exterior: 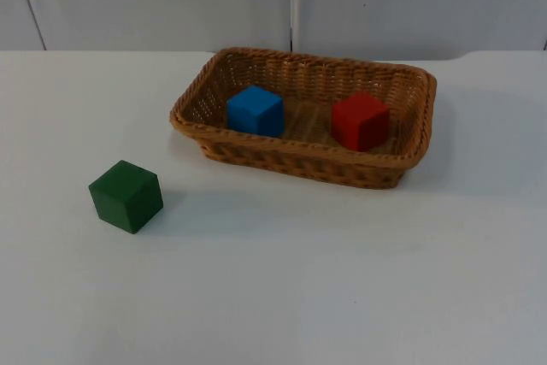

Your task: Pick up one cube with each hand and place exactly two cubes into the same basket, leaving the remaining cube outside.

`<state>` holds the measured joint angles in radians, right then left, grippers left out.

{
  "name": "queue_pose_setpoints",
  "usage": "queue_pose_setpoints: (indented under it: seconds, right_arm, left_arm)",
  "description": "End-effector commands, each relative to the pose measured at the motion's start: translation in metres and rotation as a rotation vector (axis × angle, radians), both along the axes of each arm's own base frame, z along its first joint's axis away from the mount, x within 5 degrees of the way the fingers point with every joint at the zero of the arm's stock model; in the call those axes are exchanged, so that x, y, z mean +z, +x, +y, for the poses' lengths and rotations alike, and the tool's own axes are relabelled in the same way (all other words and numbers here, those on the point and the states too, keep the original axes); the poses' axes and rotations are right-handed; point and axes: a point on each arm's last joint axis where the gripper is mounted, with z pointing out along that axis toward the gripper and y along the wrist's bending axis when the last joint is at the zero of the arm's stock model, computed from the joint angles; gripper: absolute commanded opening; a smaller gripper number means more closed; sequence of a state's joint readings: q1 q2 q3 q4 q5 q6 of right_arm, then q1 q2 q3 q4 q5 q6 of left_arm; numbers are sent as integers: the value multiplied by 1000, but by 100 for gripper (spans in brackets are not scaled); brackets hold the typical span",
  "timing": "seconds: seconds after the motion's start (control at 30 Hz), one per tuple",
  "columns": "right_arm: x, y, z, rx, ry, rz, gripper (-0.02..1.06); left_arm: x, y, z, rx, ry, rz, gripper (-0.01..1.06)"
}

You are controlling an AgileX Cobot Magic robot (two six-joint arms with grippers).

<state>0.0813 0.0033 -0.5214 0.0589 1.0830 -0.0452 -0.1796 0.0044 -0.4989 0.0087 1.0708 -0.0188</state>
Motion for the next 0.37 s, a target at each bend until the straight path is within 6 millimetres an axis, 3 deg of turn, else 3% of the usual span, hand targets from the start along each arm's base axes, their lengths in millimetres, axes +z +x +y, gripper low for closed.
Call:
queue_pose_setpoints:
  seconds: [0.0, 0.33]
  right_arm:
    - [-1, 1, 0, -10, 3, -4, 105]
    - [-1, 1, 0, -10, 3, -4, 105]
  left_arm:
    - [-2, 0, 0, 40, 0, 4, 105]
    - [-2, 0, 0, 164, 0, 4, 105]
